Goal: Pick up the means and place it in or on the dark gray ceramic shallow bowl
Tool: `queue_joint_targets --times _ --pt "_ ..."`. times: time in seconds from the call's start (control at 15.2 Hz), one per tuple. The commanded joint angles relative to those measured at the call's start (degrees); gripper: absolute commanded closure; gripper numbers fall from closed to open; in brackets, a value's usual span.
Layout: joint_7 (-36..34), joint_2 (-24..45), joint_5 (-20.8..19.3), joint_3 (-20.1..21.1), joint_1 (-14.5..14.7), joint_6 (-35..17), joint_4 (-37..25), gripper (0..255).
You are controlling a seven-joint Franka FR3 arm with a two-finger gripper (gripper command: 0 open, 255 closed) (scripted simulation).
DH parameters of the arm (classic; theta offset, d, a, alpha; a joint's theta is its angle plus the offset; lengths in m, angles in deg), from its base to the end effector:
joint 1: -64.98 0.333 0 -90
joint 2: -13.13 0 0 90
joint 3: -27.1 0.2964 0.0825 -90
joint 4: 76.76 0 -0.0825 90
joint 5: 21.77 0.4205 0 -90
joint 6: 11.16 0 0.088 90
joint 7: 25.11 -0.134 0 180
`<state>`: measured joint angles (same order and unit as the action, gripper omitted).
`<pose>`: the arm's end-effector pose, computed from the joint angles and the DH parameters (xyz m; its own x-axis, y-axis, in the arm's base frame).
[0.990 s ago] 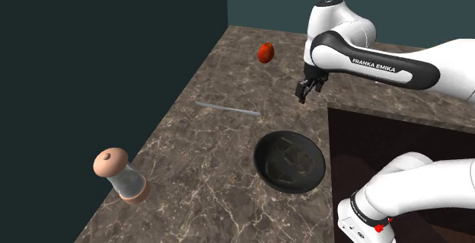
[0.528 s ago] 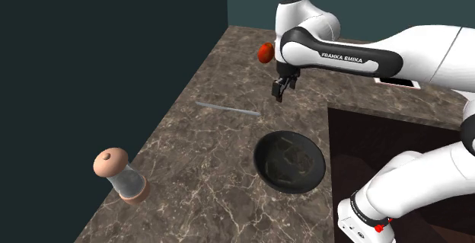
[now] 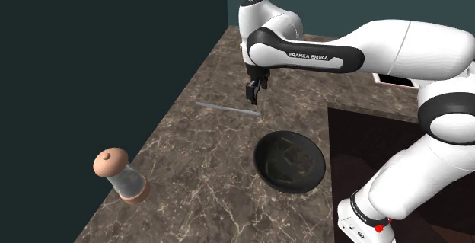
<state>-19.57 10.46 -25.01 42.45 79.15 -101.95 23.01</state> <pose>0.4979 0.2758 0.5193 0.8131 0.5701 -0.1177 0.5787 -0.8135 0.0573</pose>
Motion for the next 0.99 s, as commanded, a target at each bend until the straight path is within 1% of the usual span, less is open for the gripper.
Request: queue_joint_targets --times 0.0,0.4,0.46,0.92 --pt "0.6 4.1 -0.9 1.4 1.3 1.7 -5.3 0" --pt "2.0 15.6 -4.5 5.3 6.3 6.5 -20.0 0" --pt "2.0 15.7 -4.5 5.2 6.3 6.5 -20.0 0" --pt "2.3 13.5 -3.8 4.9 5.4 -0.1 -11.4 0"
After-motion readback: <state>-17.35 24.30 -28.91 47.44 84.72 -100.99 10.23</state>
